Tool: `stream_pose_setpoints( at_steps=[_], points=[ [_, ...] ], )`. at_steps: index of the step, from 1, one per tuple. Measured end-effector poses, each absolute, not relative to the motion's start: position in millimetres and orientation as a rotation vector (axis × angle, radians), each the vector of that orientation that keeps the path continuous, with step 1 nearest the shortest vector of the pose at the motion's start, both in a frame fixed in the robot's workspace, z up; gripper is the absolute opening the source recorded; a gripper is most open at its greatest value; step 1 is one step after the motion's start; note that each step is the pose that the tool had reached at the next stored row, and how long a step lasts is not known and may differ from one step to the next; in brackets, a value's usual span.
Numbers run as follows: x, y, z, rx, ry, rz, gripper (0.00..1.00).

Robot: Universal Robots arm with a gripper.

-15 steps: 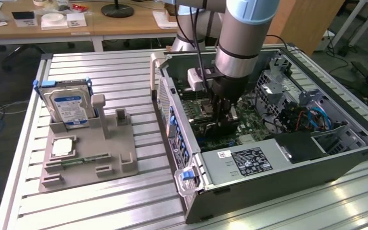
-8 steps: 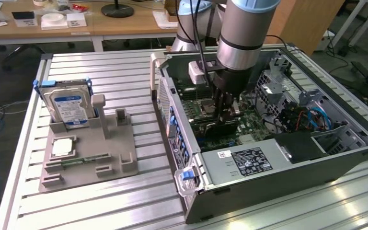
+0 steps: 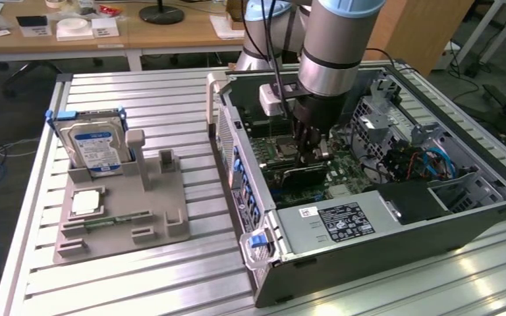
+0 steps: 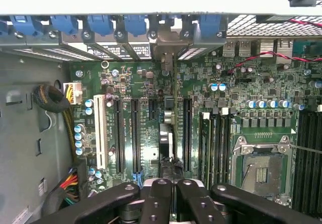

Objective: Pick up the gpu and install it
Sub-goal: 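Insert the gpu into the slot, then press down on the gpu until it lock into place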

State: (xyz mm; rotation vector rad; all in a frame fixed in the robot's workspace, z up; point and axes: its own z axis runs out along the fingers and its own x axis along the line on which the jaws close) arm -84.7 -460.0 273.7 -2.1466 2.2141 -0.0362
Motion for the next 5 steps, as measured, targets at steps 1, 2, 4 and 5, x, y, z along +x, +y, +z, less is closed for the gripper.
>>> stream_pose_setpoints(
  at_steps=[1,2,4,5],
  points=[
    [-84.7,-460.0,273.7,-2.146,2.214,-0.036,0.11],
    [-84.7,-460.0,273.7,-2.147,2.214,-0.036,0.11],
    [-84.7,-460.0,273.7,-2.147,2.214,-0.036,0.11],
    [-84.7,-460.0,273.7,-2.146,2.214,-0.036,0.11]
  ],
)
